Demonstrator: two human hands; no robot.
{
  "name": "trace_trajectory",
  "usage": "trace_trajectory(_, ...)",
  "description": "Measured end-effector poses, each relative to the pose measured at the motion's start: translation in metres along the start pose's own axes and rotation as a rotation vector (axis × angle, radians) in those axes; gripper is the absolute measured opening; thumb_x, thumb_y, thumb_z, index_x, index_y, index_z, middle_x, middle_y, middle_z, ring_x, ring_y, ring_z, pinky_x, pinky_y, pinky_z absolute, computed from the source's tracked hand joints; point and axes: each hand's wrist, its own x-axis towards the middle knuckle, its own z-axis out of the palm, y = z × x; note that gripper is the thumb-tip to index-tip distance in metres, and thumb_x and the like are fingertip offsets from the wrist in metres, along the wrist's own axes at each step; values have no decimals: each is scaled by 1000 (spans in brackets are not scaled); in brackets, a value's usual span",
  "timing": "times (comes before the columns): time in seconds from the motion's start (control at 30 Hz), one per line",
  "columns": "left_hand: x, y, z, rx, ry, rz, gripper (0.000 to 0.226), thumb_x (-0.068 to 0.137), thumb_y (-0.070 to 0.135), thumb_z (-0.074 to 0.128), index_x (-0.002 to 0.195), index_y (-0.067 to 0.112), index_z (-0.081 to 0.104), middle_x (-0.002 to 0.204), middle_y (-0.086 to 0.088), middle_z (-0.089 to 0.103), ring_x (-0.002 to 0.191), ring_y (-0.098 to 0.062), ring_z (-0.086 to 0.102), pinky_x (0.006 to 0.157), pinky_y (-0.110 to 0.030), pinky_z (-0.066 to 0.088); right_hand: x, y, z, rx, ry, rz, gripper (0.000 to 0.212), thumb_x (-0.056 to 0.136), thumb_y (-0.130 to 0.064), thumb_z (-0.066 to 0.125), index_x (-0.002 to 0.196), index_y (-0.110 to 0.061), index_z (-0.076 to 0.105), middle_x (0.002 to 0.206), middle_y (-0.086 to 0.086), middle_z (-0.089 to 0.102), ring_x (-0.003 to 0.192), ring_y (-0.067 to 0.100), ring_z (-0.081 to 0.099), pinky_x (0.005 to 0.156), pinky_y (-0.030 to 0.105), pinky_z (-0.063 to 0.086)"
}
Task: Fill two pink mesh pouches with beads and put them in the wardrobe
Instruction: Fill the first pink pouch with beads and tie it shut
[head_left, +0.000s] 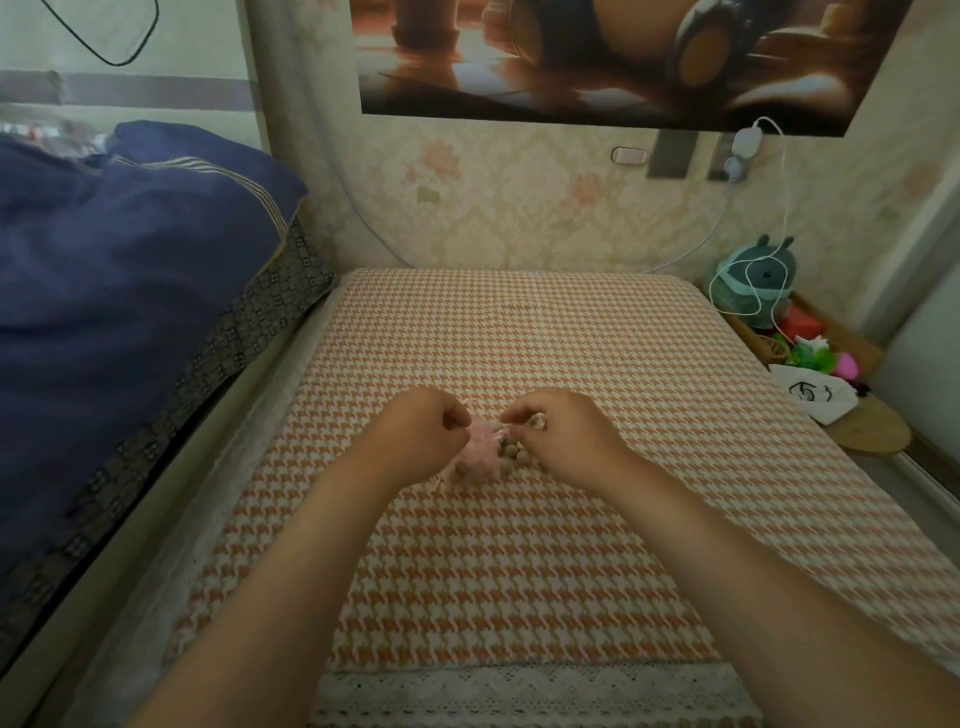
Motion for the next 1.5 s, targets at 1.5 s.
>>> trace_trajectory(1.5,-1,16,14,-181,-180,123,24,93,19,60,109,26,75,96,13,72,84,0,64,74,-20,53,-9,-15,-23,-89,-181,35,16,94,-40,66,93,-35,81,91,-8,78,80,13,72,77,45,62)
